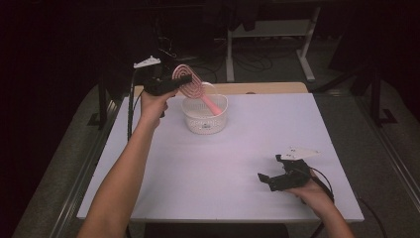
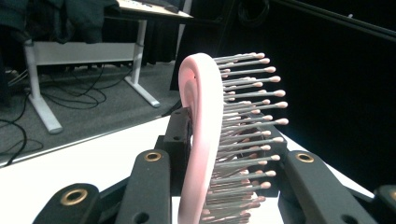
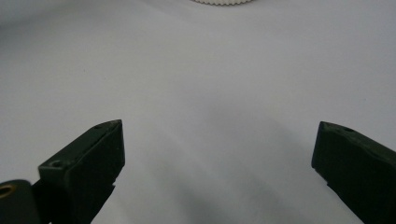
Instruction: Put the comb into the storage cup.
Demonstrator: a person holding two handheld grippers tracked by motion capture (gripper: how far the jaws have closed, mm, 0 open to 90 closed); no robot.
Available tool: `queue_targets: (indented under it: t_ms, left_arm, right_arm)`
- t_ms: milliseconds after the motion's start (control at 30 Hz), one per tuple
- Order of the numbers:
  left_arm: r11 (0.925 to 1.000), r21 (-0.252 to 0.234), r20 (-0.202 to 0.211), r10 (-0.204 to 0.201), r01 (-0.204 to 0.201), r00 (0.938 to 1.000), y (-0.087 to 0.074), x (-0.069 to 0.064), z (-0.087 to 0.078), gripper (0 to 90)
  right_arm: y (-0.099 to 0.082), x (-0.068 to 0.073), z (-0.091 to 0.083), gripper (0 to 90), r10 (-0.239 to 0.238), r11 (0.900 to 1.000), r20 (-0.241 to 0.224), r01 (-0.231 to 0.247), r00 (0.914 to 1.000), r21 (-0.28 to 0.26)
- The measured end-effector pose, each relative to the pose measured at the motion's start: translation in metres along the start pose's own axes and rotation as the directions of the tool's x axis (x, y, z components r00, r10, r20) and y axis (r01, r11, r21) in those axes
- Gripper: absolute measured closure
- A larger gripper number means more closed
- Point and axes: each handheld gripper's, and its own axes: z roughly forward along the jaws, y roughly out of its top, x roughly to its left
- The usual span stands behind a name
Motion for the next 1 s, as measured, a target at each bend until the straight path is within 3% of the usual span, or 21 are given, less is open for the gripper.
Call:
queue_targets:
  t_ms: [567,1000]
  left_arm:
    - [0.9984,0.028,-0.035,-0.048,0.049,0.9982,-0.025,0.014,0.011,65.6]
    - [0.9965,0.048,-0.040,-0.067,0.069,0.9970,-0.032,0.018,0.016,65.6]
  right_arm:
    - [0.000,0.000,0.000,2.2,-0.001,1.0000,-0.001,0.001,1.0000,0.001]
    - [0.000,0.000,0.000,2.3,-0.003,1.0000,-0.002,0.003,1.0000,0.004]
